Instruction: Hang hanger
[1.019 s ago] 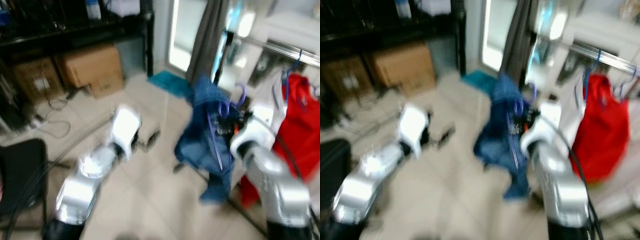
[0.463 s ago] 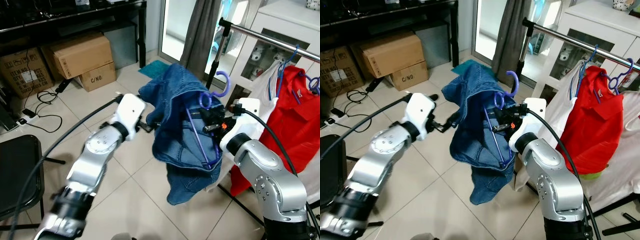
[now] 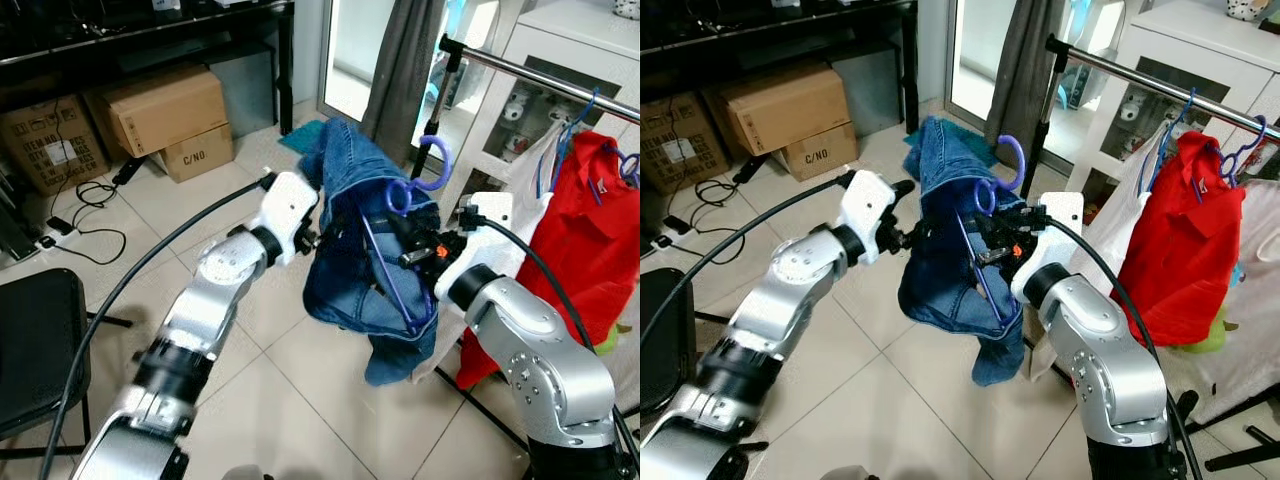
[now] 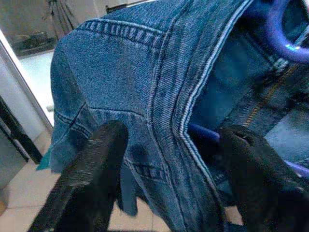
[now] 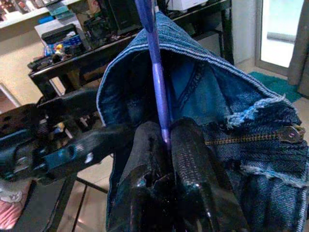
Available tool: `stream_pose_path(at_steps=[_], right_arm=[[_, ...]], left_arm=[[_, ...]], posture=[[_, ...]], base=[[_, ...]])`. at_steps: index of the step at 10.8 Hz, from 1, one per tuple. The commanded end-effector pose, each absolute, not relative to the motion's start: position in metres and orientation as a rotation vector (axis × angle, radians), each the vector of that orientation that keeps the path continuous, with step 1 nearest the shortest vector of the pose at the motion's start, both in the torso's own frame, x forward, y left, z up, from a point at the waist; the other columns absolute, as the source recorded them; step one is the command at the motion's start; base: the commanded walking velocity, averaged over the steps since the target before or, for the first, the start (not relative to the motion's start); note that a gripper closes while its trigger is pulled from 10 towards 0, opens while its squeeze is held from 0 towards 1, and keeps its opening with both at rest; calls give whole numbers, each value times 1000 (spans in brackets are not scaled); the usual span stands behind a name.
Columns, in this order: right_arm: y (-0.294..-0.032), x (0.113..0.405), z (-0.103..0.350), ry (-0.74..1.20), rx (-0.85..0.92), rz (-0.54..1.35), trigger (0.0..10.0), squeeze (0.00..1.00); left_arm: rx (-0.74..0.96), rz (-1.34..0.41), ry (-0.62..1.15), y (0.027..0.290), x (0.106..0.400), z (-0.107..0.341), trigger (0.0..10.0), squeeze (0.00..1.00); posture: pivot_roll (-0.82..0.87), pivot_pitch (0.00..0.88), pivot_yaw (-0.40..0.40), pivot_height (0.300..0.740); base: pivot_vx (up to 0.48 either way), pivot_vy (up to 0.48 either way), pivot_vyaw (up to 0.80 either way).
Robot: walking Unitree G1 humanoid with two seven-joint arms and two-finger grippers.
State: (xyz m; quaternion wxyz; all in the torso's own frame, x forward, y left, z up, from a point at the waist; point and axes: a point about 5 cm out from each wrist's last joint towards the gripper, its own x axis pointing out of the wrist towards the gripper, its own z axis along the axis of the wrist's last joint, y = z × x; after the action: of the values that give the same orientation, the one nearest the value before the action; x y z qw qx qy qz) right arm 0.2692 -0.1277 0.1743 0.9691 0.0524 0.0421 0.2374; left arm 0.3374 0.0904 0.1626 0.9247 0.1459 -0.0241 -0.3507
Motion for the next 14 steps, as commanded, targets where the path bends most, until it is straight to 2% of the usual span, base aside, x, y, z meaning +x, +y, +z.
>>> stream_pose_path(at_steps=[1,10,14], right_arm=[[-127,266,188,12,103,501,0,0],[-135,269,185,23,74,476,0,0],[-133,274,179,41,69,459,0,0]], left_arm=[[324,-726,-73,86,342,168,0,0],[267,-724,-117,81,340,172,0,0],[256,-720,-119,91,330,173,0,0]], posture=[[6,0,-61,740],[14,0,-63,740],[42,0,-50,740]], base=[[0,0,0],[0,0,0],[0,0,0]])
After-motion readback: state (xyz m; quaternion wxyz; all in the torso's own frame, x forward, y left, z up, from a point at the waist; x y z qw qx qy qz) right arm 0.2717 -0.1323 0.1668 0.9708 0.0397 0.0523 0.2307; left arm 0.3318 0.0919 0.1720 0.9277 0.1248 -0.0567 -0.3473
